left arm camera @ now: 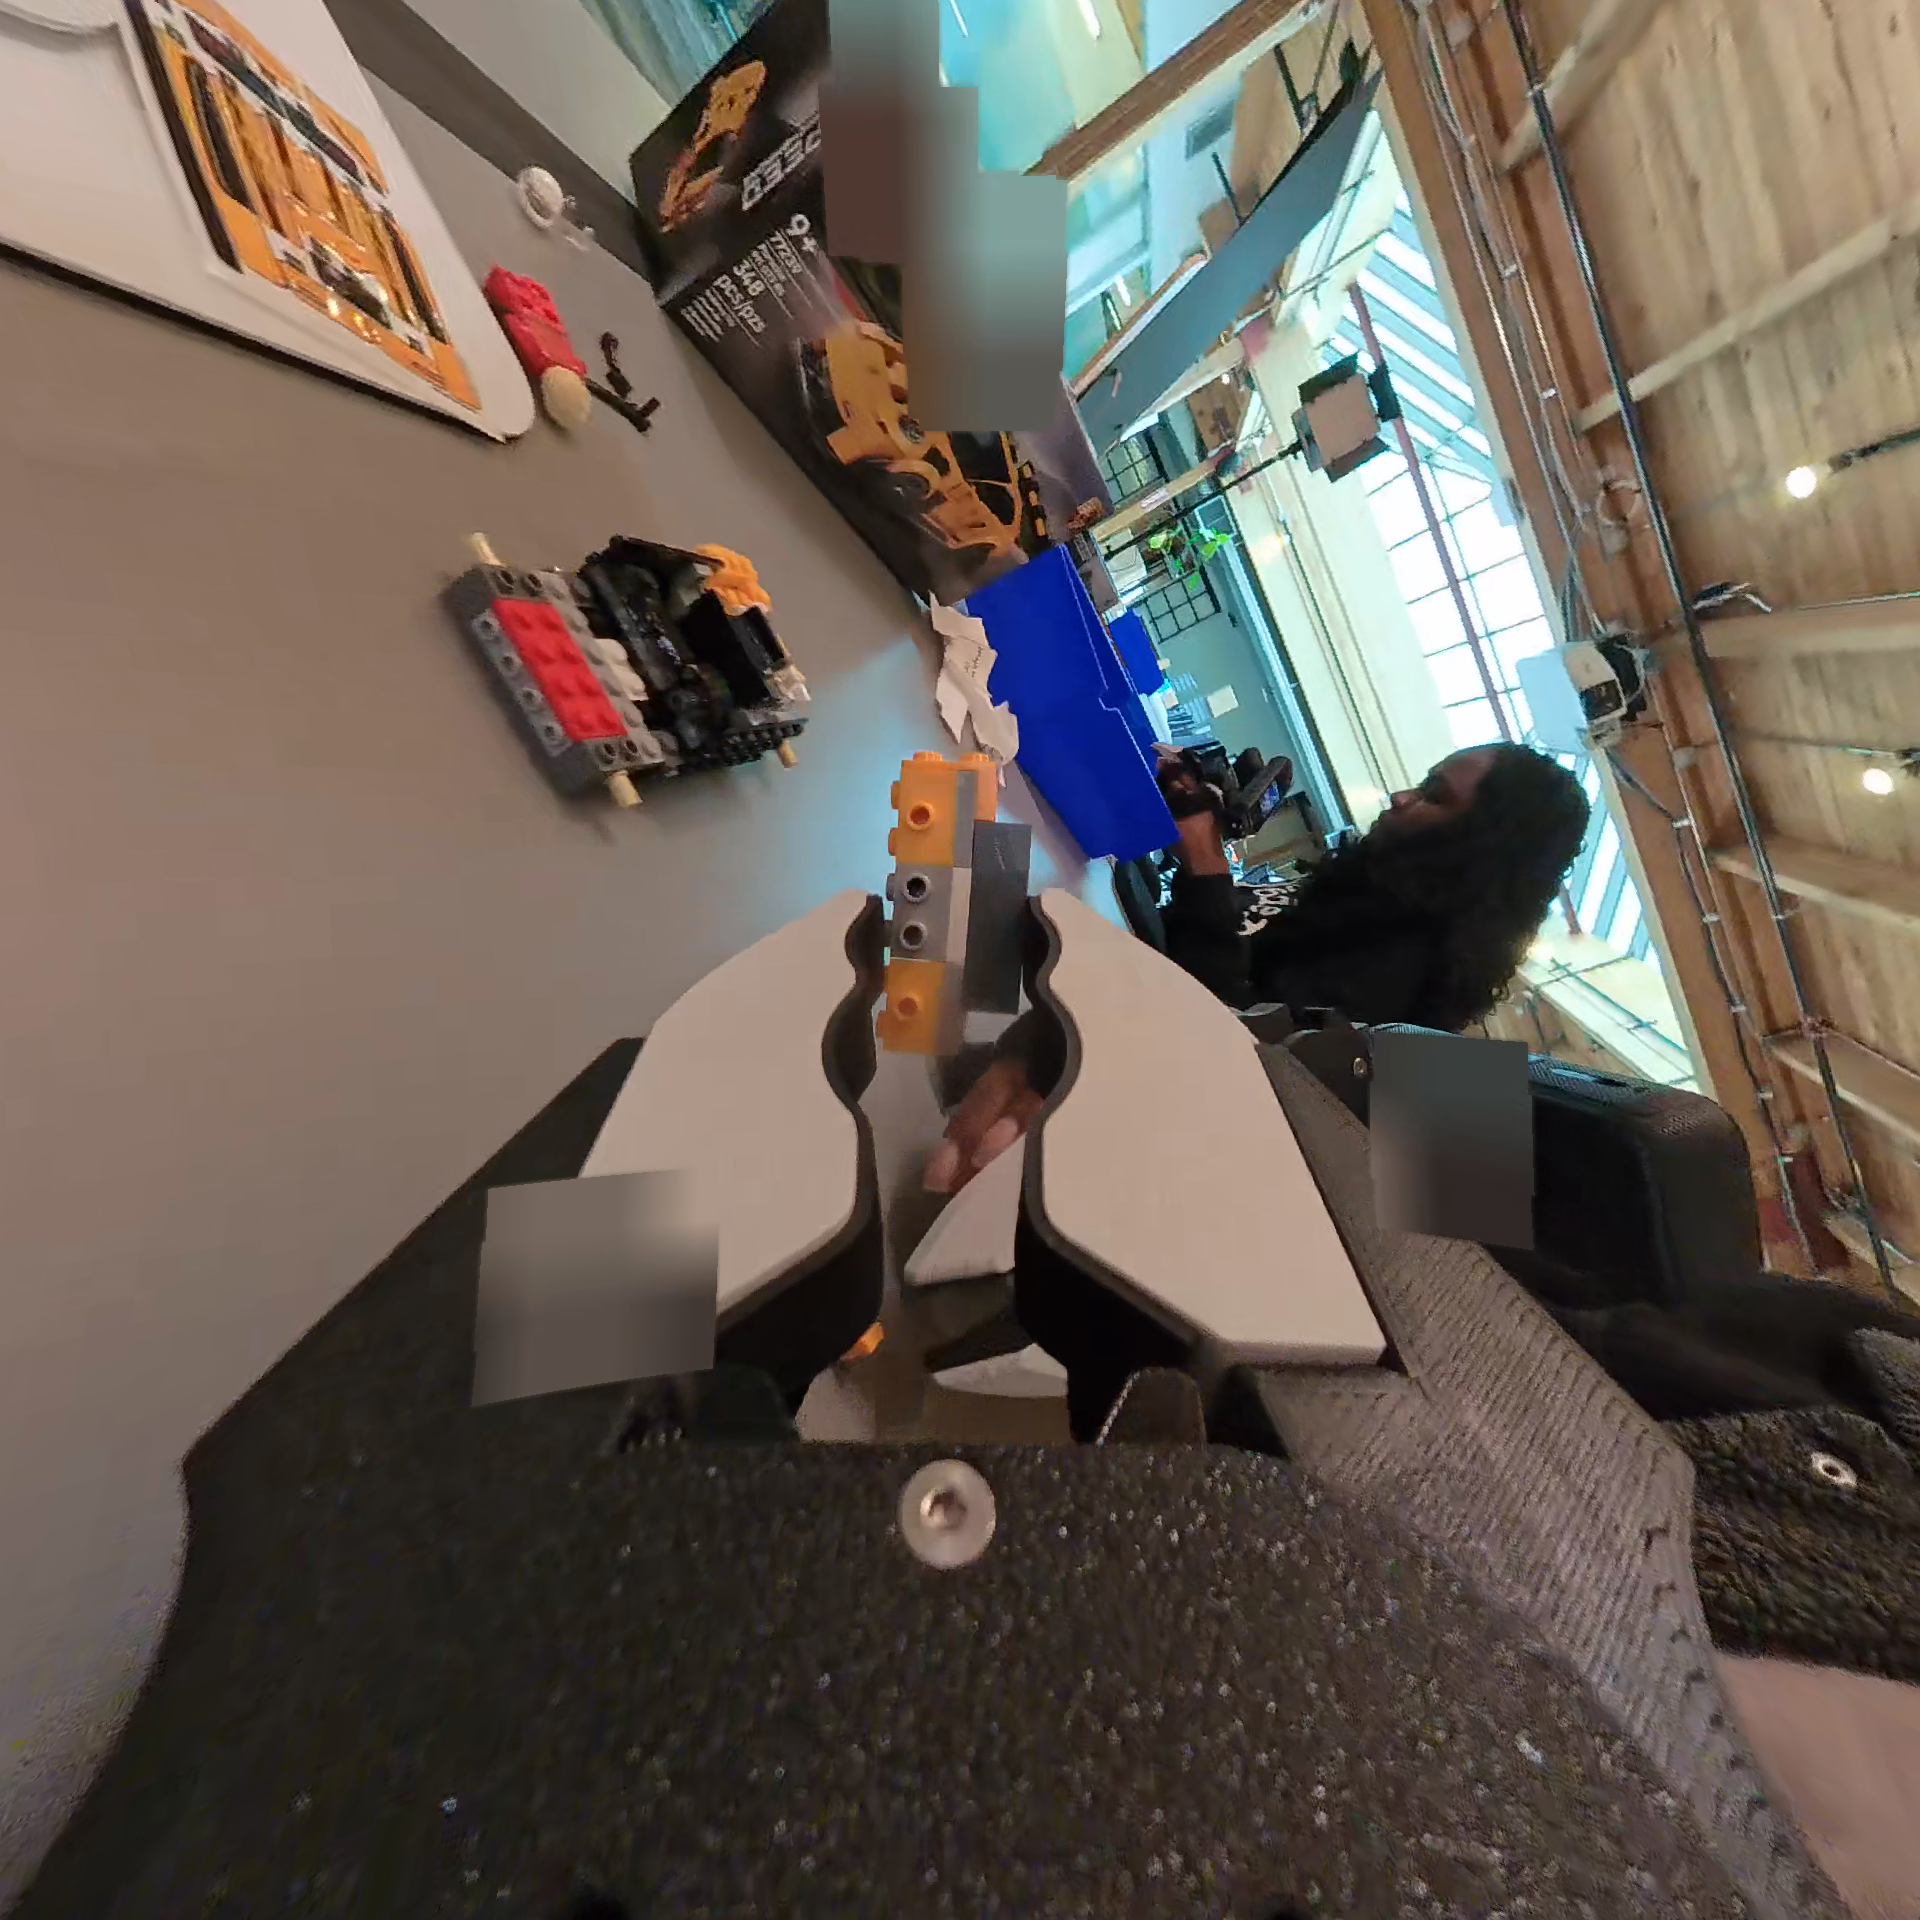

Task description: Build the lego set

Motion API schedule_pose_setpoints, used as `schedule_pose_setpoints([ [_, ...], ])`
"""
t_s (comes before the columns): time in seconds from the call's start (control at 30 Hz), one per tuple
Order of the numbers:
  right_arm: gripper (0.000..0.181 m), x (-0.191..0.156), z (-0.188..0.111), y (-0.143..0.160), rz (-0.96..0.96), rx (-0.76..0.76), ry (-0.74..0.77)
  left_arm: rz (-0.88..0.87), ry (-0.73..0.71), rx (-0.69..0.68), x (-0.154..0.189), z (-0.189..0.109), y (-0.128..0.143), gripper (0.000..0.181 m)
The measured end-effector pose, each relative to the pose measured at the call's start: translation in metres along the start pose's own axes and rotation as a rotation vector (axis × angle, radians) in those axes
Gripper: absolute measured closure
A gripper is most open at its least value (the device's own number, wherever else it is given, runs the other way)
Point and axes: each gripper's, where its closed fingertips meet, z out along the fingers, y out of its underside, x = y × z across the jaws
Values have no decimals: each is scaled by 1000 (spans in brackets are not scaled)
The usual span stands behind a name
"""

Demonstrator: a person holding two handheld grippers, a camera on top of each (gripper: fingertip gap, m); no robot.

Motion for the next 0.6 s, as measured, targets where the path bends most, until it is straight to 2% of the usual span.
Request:
schedule_pose_setpoints([
  [0.07,168,2,10,3,-18,-63,-13,7,-11,2,-3,-1,-1,156],
  [0.17,179,-1,11,6,-92,-82,-36,14,-18,-12,-4,0,2,156],
  [0.27,179,-4,-1,16,-233,-111,-18,16,-22,-34,-4,3,7,156],
  [0.4,178,-11,-29,46,-390,-172,-52,11,-8,-52,-1,6,12,156],
  [0.5,164,-4,-50,53,-288,-167,-53,-3,2,-51,1,9,15,156],
  [0.6,162,14,-62,31,-53,-44,1,-40,30,-36,6,13,19,156],
])
